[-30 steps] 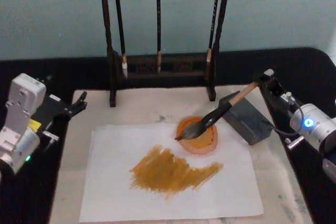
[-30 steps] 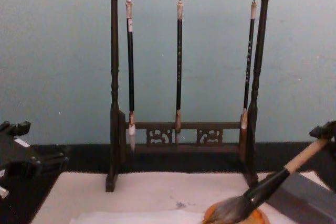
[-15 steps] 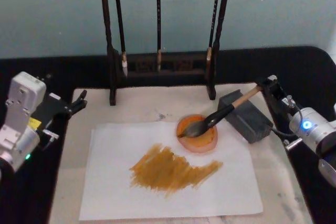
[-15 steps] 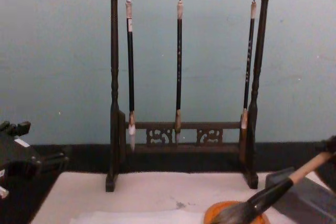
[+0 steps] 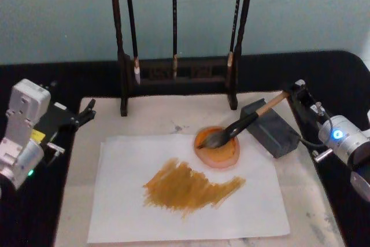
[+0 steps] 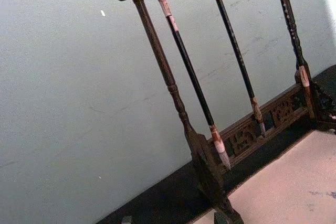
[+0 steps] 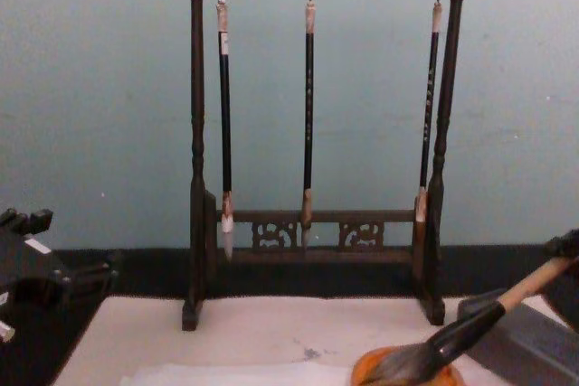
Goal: Pick up the brush from the inkstone, write on the paper, then place the brush back to its original position.
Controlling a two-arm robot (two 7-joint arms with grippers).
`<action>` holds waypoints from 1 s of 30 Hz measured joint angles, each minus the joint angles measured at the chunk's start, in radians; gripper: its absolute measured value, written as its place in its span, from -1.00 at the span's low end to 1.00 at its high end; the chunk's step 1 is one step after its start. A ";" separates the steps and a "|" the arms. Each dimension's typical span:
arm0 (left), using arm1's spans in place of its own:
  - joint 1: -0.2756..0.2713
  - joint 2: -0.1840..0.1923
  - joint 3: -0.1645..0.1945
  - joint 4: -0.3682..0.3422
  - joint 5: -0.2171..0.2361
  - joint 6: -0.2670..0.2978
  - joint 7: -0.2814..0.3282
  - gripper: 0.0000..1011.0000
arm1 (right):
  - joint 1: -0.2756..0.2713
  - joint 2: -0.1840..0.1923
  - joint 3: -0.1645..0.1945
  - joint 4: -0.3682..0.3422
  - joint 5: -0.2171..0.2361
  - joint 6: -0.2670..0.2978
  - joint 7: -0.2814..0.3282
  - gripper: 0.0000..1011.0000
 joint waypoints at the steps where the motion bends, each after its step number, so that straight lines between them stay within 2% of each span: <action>1: 0.000 0.000 0.000 0.000 0.000 0.000 0.000 1.00 | 0.001 0.001 -0.002 0.001 0.001 -0.001 0.001 -0.67; 16: 0.000 0.000 0.000 0.000 0.000 0.000 0.000 1.00 | 0.034 0.028 -0.039 0.044 0.018 -0.018 0.027 -0.67; 25: 0.000 0.000 0.000 0.000 0.000 0.000 0.000 1.00 | 0.032 0.026 -0.037 0.042 0.018 -0.018 0.026 -0.66; 30: 0.000 0.000 0.000 0.000 0.000 0.000 0.000 1.00 | 0.031 0.026 -0.036 0.041 0.018 -0.018 0.025 -0.38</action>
